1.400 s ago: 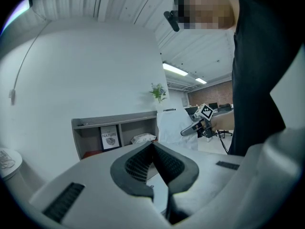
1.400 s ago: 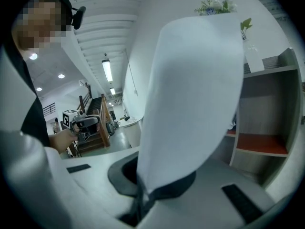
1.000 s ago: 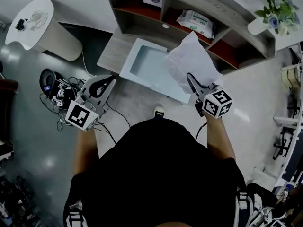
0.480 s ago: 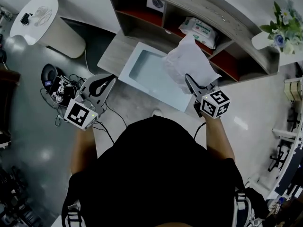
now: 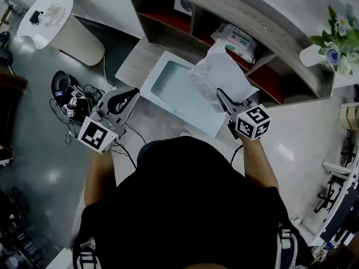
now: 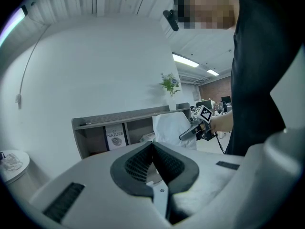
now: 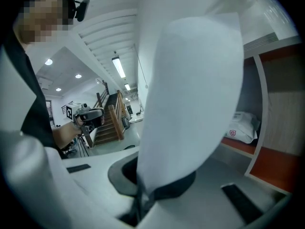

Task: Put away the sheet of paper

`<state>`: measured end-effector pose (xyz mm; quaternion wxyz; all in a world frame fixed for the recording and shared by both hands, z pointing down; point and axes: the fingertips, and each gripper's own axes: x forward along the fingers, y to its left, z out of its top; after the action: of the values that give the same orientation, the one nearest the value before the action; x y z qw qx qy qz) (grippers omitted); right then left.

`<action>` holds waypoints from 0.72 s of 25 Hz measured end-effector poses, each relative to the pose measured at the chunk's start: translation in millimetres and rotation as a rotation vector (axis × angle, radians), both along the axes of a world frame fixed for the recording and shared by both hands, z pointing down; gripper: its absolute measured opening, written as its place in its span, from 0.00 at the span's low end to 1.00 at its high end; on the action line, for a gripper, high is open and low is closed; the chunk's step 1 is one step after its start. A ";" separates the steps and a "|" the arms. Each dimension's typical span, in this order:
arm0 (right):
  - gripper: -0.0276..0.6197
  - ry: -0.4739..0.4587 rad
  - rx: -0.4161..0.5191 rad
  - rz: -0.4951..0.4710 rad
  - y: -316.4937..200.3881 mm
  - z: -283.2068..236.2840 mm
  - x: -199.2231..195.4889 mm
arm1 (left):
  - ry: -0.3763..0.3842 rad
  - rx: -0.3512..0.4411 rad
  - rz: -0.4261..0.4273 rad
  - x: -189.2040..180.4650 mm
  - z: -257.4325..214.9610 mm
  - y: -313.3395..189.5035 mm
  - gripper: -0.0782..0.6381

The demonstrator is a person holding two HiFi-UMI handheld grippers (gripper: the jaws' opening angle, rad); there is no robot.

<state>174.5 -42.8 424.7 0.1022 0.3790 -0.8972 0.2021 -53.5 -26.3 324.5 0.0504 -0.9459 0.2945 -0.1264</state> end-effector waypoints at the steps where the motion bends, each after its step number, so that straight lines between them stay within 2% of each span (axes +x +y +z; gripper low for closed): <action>1: 0.06 -0.003 -0.002 0.000 -0.1 1.2 1.6 | 0.001 0.002 0.001 2.6 -0.4 0.8 0.14; 11: 0.06 -0.015 -0.012 -0.028 4.9 4.7 1.6 | -0.011 0.013 -0.020 5.0 -3.5 5.1 0.14; 18: 0.06 0.002 -0.009 -0.034 4.9 1.9 -3.8 | 0.012 0.007 -0.014 4.7 1.4 2.4 0.14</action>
<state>170.7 -38.0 426.6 0.1079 0.3637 -0.9025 0.2039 -48.8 -23.8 325.9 0.0509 -0.9444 0.3018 -0.1202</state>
